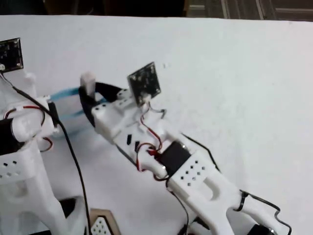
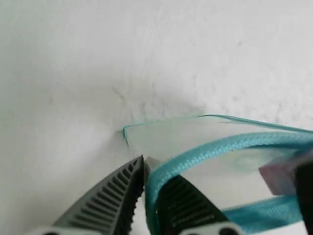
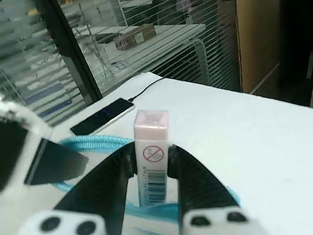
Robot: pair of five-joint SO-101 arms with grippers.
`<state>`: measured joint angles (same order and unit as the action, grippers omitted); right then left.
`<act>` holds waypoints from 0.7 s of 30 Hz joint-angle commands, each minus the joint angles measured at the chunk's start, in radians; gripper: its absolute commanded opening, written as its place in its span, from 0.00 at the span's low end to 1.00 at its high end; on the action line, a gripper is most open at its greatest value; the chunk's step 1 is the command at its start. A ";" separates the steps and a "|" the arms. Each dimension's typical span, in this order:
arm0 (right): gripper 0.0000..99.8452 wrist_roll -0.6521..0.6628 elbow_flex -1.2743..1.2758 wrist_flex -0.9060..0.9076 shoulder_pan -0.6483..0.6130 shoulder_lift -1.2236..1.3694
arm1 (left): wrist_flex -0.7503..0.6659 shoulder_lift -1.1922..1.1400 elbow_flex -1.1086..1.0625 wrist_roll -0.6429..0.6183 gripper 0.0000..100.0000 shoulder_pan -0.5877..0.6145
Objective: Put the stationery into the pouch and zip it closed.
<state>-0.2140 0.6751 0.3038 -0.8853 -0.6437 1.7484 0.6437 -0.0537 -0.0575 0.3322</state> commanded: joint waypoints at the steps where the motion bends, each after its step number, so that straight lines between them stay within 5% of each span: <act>1: 0.02 0.071 0.014 -0.007 -0.024 0.008 | -0.029 0.022 0.008 0.009 0.02 -0.007; 9: 0.31 0.107 -0.021 0.088 -0.044 -0.002 | -0.029 0.022 0.008 0.009 0.02 -0.007; 21: 0.33 0.112 -0.230 0.427 0.073 -0.133 | -0.029 0.022 0.008 0.009 0.02 -0.007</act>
<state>-0.1143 0.4925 0.6598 -0.8730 -0.7035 1.7484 0.6437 -0.0537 -0.0575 0.3307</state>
